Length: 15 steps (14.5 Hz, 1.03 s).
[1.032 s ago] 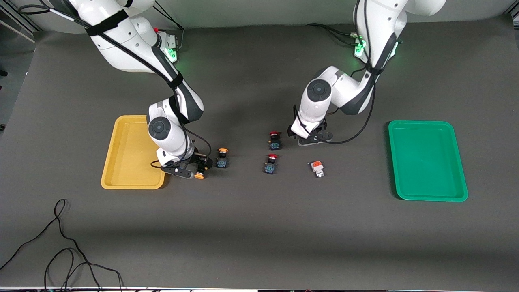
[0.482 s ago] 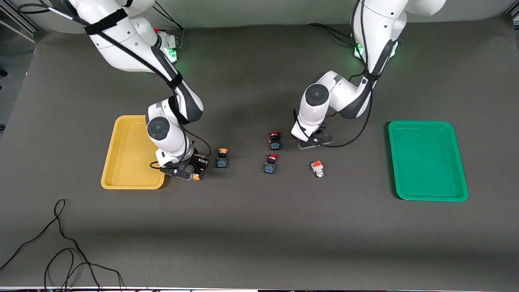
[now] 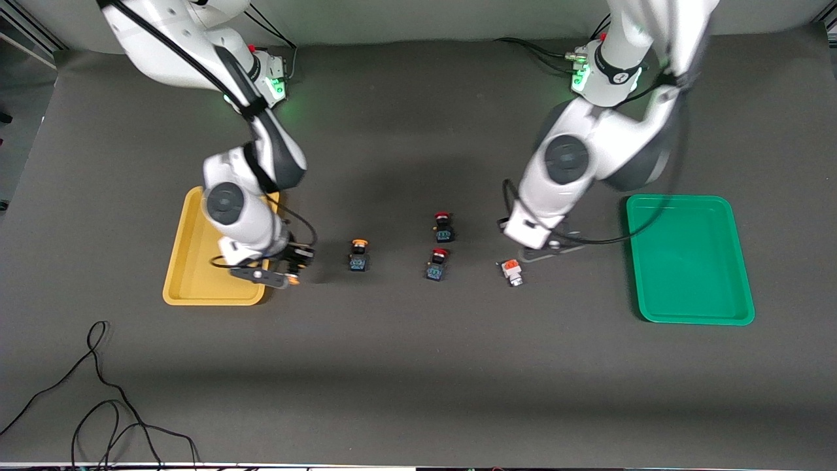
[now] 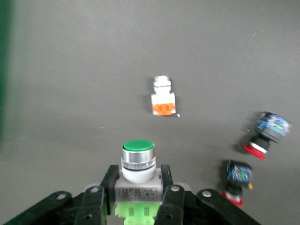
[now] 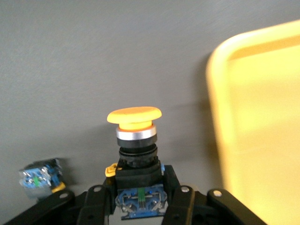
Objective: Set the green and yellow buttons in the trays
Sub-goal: 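Lower the yellow button into the yellow tray while the left lowers green into green tray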
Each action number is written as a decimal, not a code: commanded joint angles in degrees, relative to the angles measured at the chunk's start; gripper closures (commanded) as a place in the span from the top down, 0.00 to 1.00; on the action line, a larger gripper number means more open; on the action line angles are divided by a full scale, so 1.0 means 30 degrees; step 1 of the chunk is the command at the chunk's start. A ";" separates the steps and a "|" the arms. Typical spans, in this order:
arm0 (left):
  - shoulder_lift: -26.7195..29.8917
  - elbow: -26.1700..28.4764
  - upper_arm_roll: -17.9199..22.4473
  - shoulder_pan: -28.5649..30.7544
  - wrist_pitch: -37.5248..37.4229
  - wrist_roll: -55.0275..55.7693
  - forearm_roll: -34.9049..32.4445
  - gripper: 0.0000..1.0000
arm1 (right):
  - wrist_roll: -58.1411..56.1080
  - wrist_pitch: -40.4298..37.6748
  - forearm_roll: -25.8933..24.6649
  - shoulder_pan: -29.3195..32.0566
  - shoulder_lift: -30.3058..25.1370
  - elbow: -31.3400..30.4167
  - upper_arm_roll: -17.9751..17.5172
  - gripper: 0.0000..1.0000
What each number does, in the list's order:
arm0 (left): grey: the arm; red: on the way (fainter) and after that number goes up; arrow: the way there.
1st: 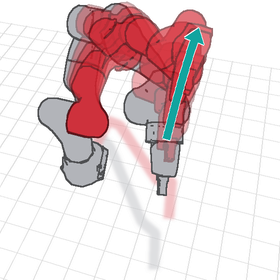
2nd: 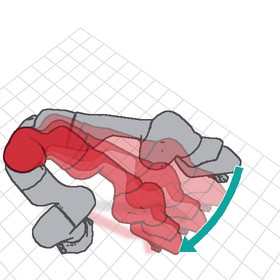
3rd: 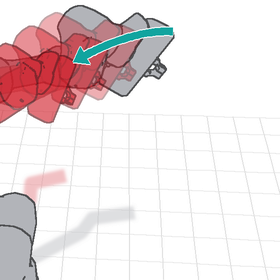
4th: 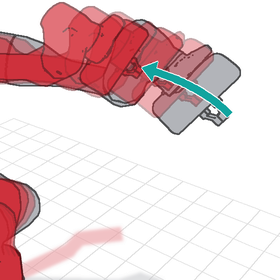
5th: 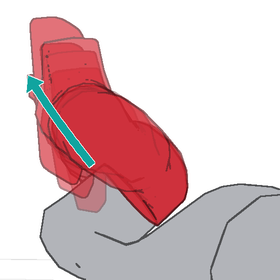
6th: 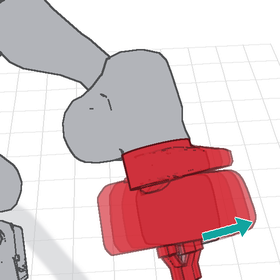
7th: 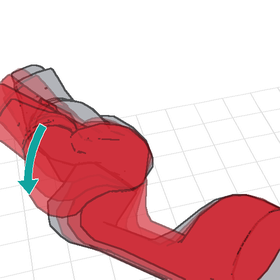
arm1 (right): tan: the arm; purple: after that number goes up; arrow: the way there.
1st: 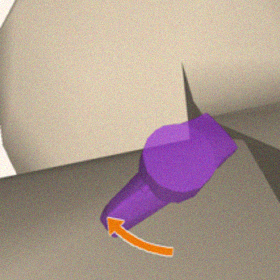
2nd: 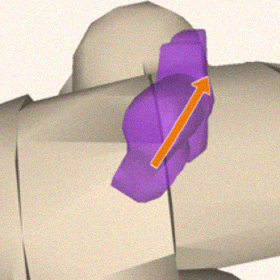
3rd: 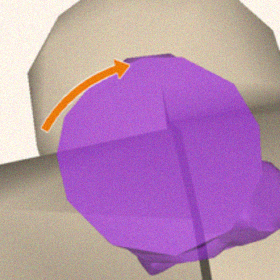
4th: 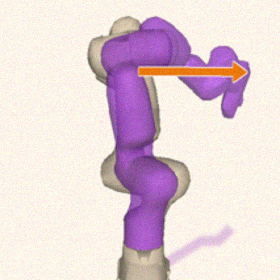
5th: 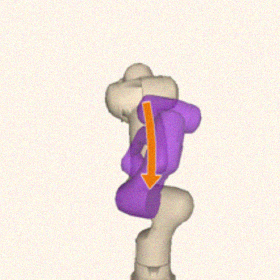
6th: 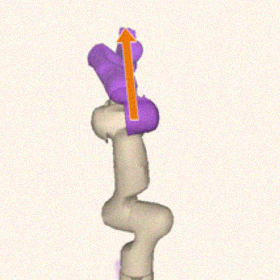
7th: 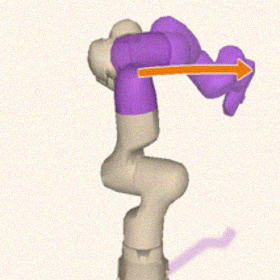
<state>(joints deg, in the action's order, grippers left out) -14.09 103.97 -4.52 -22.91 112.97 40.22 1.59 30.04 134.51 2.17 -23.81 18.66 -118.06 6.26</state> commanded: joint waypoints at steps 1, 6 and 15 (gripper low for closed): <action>0.1263 -0.0761 -0.0133 0.2441 -0.2436 -0.3549 0.0729 0.02 | -0.3055 -0.0860 -0.0285 -0.0179 -0.2261 -0.1539 0.1684 0.00; 0.2267 -0.0556 -0.0075 0.7921 -0.4260 -1.1257 -0.0232 0.02 | -0.6230 -0.0045 -0.0285 -0.0150 -0.2706 -0.3154 0.3242 0.00; -0.1740 0.5858 -0.0045 0.9859 0.8122 -1.2438 -0.4014 0.03 | -1.0337 0.5023 0.0095 0.0055 -0.0454 -0.5469 0.3889 0.00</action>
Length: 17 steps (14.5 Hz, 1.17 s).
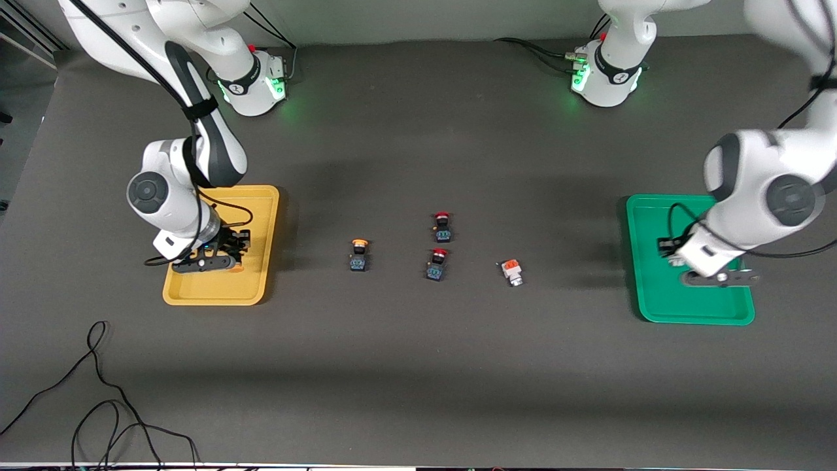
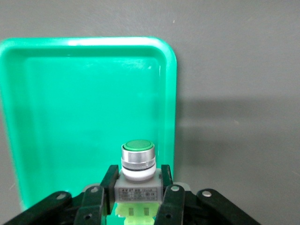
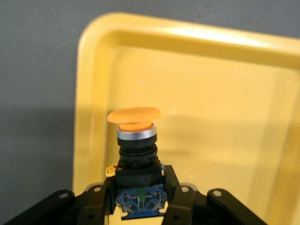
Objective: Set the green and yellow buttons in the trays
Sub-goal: 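Lower the yellow button into the yellow tray while the left lowers green into green tray, then open both grippers to release the buttons and lift away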
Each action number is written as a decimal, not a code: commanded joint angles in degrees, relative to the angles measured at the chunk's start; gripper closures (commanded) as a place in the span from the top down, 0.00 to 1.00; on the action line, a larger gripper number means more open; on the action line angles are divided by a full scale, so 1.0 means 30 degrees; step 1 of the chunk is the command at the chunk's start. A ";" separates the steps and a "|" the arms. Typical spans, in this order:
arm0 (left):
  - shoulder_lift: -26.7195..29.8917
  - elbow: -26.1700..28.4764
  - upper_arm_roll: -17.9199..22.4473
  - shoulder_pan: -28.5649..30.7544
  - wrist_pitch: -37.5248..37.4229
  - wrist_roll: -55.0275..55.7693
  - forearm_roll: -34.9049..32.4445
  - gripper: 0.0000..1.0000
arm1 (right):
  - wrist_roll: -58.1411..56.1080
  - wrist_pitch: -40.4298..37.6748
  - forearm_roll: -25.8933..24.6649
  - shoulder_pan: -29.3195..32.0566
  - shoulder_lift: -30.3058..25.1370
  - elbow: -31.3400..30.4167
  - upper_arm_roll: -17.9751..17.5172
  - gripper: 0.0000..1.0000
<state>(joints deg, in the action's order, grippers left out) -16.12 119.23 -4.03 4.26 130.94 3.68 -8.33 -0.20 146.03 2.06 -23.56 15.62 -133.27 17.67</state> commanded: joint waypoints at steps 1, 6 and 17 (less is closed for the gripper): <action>-0.1594 0.0802 -0.0210 0.0922 0.2665 -0.0290 -0.0913 0.03 | -0.0226 0.1275 0.0135 -0.0028 0.0740 -0.0402 0.0086 0.00; -0.2567 0.0627 -0.0210 0.1509 0.3083 -0.1841 -0.1003 1.00 | -0.0167 0.0518 0.0135 0.0294 0.0304 -0.0314 0.0116 0.99; -0.0252 -0.7635 -0.0473 0.0549 -0.8990 -0.3020 0.3328 1.00 | 0.7211 -1.0469 0.1269 -0.2925 0.1001 0.9171 -0.0207 0.99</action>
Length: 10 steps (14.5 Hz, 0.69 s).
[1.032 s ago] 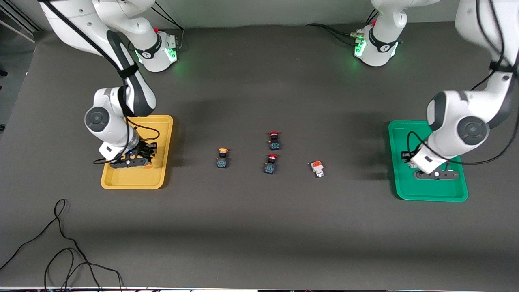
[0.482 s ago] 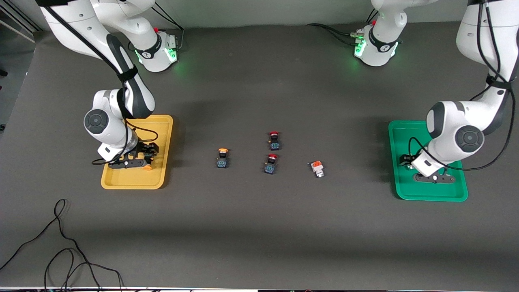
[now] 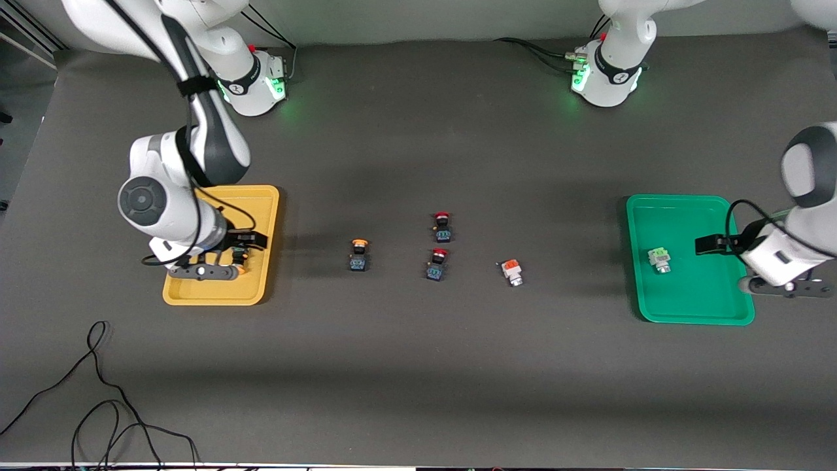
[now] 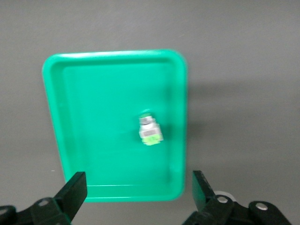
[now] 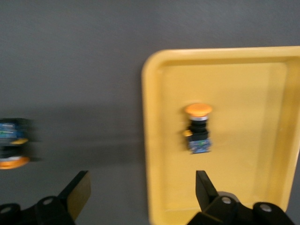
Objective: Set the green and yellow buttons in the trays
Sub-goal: 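Open both grippers to release the buttons and lift away, then reach the right gripper to another yellow button while the left reaches another green button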
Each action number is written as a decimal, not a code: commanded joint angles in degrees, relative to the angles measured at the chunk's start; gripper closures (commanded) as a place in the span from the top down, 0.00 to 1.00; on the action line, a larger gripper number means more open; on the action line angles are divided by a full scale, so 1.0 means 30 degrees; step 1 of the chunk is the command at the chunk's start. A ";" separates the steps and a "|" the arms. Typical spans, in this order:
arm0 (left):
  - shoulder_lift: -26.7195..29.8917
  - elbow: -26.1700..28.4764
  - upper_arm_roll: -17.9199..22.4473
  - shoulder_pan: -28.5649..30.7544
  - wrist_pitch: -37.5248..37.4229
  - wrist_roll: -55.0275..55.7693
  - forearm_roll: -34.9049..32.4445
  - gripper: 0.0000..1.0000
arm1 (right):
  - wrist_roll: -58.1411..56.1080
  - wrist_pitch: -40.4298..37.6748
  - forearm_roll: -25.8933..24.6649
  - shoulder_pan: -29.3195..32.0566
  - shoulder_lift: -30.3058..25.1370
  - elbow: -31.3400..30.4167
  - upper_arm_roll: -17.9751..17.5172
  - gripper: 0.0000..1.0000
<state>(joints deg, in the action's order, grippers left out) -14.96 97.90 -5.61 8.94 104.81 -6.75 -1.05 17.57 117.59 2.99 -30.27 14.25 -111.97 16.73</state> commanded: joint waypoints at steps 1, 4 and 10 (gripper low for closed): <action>-0.0812 -0.0522 0.0053 -0.1828 -0.0132 0.1536 0.0993 1.00 | 0.1525 -0.1053 0.2096 -0.0896 0.1953 0.2630 0.0106 0.99; -0.1631 -0.0405 0.0053 -0.4522 0.1329 0.4904 0.0994 1.00 | 0.2663 -0.0908 0.3572 -0.2619 0.3914 0.4124 0.0135 0.99; -0.2278 -0.0434 0.0053 -0.9389 0.3326 1.3572 0.0994 1.00 | 0.3549 0.1959 0.3601 -0.4558 0.6848 0.4657 0.0106 0.99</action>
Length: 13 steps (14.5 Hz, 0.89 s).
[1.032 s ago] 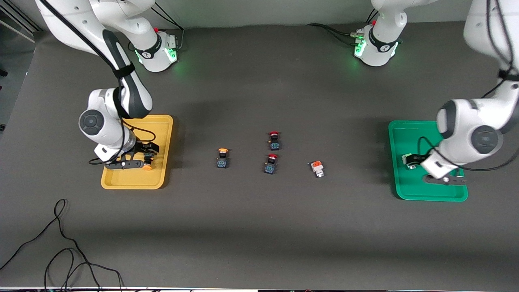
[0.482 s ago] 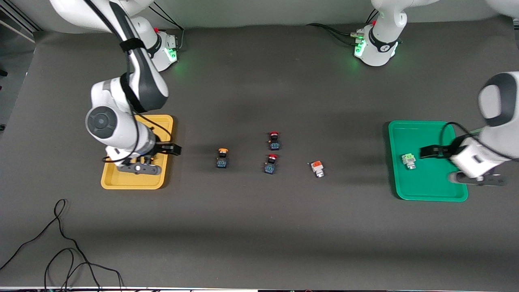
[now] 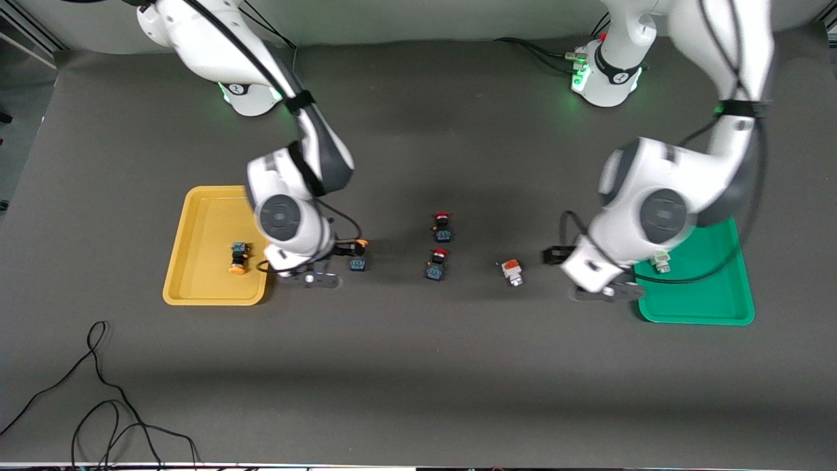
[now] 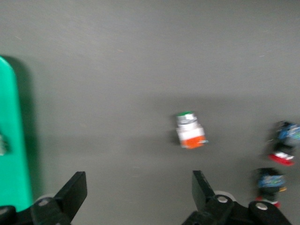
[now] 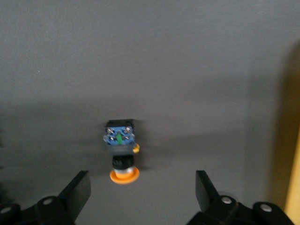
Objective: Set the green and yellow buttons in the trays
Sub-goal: 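Reach the right gripper to another yellow button while the left reaches another green button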
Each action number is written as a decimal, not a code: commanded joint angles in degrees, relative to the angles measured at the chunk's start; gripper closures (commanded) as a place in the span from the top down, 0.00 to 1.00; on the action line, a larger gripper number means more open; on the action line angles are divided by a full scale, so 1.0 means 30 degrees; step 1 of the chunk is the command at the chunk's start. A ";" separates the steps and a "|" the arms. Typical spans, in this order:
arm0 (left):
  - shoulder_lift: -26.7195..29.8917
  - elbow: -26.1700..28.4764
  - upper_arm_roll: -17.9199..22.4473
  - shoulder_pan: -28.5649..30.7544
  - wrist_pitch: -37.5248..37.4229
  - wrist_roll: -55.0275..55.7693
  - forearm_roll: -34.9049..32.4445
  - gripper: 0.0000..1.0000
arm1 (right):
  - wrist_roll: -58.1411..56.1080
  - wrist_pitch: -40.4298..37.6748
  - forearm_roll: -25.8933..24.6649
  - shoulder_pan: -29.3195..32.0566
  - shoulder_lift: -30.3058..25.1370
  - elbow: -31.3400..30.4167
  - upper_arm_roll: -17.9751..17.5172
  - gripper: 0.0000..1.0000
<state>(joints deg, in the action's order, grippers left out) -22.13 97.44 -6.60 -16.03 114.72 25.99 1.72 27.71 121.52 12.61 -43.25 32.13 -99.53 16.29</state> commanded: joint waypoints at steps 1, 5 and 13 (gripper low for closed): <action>0.0084 -0.0224 0.0382 -0.1393 0.0224 0.3923 0.0042 1.00 | 0.0428 0.1147 0.0395 -0.0407 0.1240 0.0509 0.0284 0.99; -0.0851 0.0008 0.0382 -0.1716 0.1102 0.6978 0.0042 1.00 | 0.1455 0.2935 0.0366 -0.1170 0.2559 0.0480 0.0284 0.99; -0.4750 0.0889 0.0470 -0.2714 0.6115 0.8828 -0.2008 0.89 | 0.2248 0.5488 0.0395 -0.1990 0.2359 -0.1890 0.0372 0.71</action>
<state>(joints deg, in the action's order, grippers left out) -36.62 100.28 -6.20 -23.30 133.13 50.88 -2.48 33.93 137.29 12.71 -47.94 41.36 -102.12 16.42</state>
